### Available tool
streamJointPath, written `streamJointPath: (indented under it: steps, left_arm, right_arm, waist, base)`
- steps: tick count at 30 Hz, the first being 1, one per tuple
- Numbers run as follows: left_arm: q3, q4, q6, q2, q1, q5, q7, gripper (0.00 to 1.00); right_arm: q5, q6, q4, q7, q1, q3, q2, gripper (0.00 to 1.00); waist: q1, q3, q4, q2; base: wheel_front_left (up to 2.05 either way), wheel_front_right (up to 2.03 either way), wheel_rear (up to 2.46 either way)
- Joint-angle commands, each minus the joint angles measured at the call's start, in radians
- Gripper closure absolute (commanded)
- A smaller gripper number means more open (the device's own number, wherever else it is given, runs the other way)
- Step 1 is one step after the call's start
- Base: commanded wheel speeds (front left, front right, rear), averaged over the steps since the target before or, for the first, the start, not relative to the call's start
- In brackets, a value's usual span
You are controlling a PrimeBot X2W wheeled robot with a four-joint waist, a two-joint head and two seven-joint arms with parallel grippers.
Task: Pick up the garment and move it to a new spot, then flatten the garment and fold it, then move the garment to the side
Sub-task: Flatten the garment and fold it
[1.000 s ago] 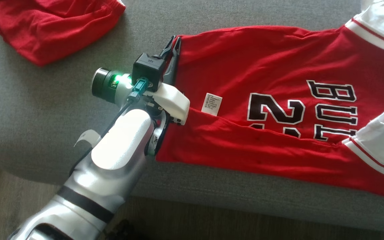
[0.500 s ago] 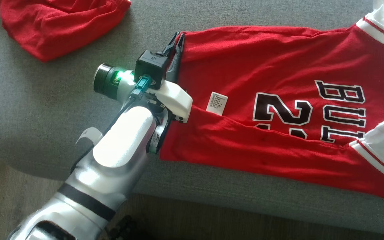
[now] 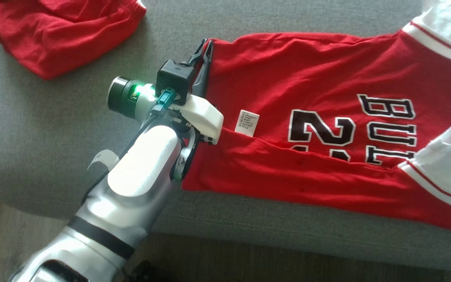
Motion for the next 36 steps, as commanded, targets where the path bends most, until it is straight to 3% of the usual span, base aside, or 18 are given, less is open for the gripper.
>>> streamJointPath:
  steps: [1, 10, 26, 36]
  left_arm:
    - [0.035, -0.017, 0.002, 0.024, -0.007, 0.003, -0.012, 1.00]
    - [0.063, 0.013, 0.002, 0.059, 0.034, -0.006, -0.012, 1.00]
    - [0.120, 0.032, 0.008, 0.124, 0.116, -0.039, -0.012, 1.00]
    - [0.143, -0.007, 0.017, 0.177, 0.207, -0.061, -0.012, 1.00]
  right_arm:
    - [0.016, 0.000, -0.028, -0.031, 0.014, 0.014, 0.034, 1.00]
    - [0.121, 0.000, -0.076, -0.093, 0.056, 0.142, 0.122, 1.00]
    - [0.279, 0.000, -0.183, -0.073, 0.187, 0.289, 0.065, 1.00]
    - [0.376, 0.000, -0.310, 0.023, 0.336, 0.378, 0.060, 1.00]
  waist:
    - [0.0000, -0.026, -0.023, -0.0001]
    - [0.0000, -0.126, -0.119, -0.0001]
    - [0.0000, -0.264, -0.202, -0.0001]
    - [0.0000, -0.348, -0.224, -0.0001]
  base:
    - [0.00, 0.00, 0.00]
    - [0.00, 0.00, 0.00]
    - [0.00, 0.00, 0.00]
    - [0.00, 0.00, 0.00]
